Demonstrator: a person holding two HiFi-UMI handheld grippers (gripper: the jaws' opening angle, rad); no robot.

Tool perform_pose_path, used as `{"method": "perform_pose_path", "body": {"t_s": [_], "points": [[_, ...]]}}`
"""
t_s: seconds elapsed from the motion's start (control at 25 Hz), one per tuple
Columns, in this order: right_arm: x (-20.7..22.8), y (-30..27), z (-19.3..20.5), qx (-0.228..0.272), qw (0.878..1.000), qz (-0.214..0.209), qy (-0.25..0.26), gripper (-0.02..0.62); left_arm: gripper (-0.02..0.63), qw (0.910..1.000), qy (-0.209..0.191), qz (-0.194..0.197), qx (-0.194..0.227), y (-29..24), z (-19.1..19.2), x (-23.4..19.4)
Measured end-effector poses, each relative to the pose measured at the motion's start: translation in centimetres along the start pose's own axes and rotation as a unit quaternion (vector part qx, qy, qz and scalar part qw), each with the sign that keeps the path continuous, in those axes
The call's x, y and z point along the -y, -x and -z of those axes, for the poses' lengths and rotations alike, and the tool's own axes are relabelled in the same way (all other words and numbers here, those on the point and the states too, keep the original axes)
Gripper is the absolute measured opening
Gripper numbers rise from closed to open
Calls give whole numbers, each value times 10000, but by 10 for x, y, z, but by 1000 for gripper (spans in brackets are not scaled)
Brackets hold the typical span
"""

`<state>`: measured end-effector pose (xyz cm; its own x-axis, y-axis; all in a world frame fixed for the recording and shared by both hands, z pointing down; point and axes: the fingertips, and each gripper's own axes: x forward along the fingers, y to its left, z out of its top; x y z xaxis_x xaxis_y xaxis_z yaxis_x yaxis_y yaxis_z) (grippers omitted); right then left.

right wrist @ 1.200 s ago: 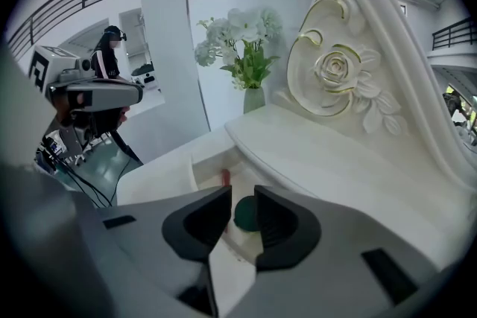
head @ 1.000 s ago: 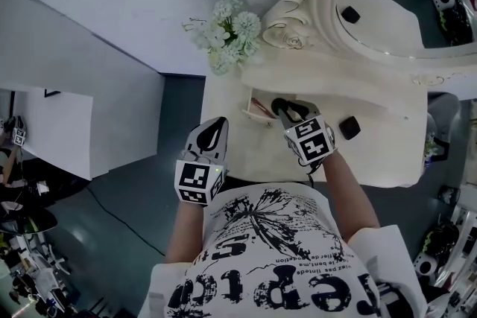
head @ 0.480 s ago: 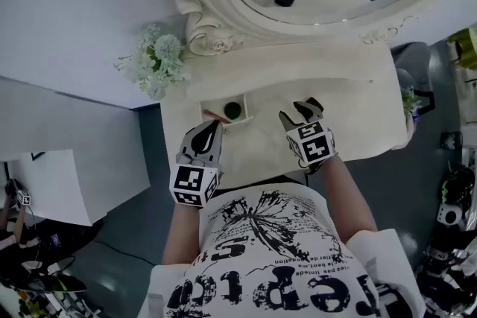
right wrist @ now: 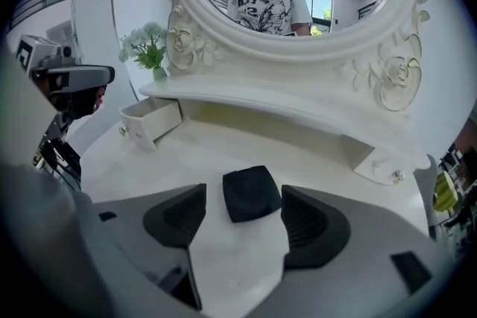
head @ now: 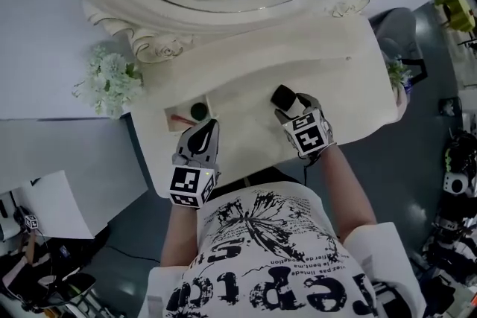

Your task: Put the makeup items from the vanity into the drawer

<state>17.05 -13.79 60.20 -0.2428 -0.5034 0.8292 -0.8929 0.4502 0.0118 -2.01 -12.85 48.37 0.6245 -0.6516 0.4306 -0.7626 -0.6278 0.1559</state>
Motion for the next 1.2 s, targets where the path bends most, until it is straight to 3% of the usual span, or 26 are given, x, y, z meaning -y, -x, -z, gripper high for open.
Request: {"method": "perform_pose_path", "body": {"t_s": [0.48,0.84,1.2], "points": [[8,-33,24,-347,9973,-382,528,336,20,9999,-22,28,-110,-13,8,32],[9,-33,27,-181,9980,-491,345,305,20,9999,-46,-129,-37,-7,5,29],[0,-15,-3,326,9979,-490,265,304,20,9993,-113,-320,150,12,-11,11]]}}
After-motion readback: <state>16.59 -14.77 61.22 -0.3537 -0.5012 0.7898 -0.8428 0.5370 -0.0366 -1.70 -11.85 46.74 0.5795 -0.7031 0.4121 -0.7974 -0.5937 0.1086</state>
